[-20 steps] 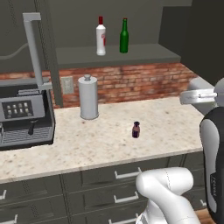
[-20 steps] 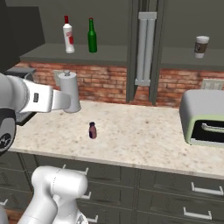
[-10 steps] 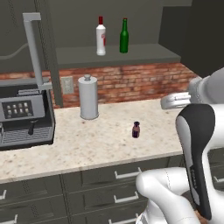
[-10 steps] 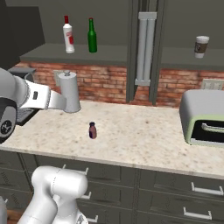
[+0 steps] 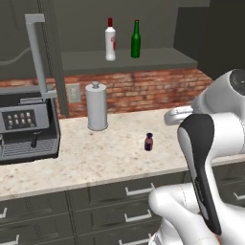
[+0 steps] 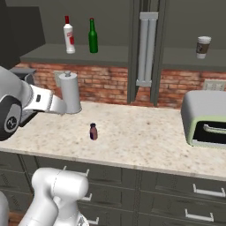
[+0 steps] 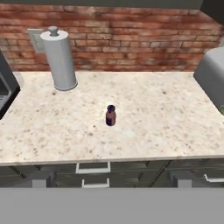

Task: Sort all alcoholic drinks to one cabinet, and non-alcoholic drinks to the other.

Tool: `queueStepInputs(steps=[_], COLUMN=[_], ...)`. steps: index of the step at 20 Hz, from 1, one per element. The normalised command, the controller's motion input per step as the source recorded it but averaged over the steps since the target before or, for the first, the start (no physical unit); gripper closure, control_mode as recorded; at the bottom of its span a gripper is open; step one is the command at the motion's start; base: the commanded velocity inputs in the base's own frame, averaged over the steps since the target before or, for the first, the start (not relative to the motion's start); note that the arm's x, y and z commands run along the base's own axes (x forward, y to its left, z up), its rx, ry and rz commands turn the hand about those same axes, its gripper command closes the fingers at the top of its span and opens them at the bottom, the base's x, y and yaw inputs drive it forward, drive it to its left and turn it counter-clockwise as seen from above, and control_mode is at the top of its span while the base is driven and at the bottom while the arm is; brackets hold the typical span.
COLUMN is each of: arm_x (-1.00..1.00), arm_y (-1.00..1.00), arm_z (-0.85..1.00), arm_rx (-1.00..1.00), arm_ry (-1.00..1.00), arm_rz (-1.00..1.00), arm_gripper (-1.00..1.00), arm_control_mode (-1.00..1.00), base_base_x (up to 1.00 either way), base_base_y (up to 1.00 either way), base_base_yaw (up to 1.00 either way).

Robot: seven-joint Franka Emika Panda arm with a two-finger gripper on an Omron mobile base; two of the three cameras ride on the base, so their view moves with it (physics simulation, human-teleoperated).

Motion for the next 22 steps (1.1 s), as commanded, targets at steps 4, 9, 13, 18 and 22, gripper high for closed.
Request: queueStepInputs(steps=[4, 9, 13, 18, 22], arm_x=[0.10, 0.18, 0.22, 0.31, 0.30], arm_y=[0.00, 0.00, 0.00, 0.00, -0.01], arm_z=[-0.26, -0.29, -0.20, -0.19, -0.20], arm_rx=[0.00, 0.00, 0.00, 0.02, 0.01], arm_ry=[0.00, 0.00, 0.04, 0.09, 0.08], arm_rz=[0.00, 0.00, 0.00, 0.00, 0.00], arm_gripper=[-1.00, -1.00, -1.00, -1.00, -1.00], arm_control_mode=[-1.00, -1.00, -1.00, -1.00, -1.00], base_base_x=[0.00, 0.00, 0.00, 0.00, 0.00], base_base_y=[0.00, 0.00, 0.00, 0.00, 0.00], base_base_yaw=[0.00, 0.00, 0.00, 0.00, 0.00])
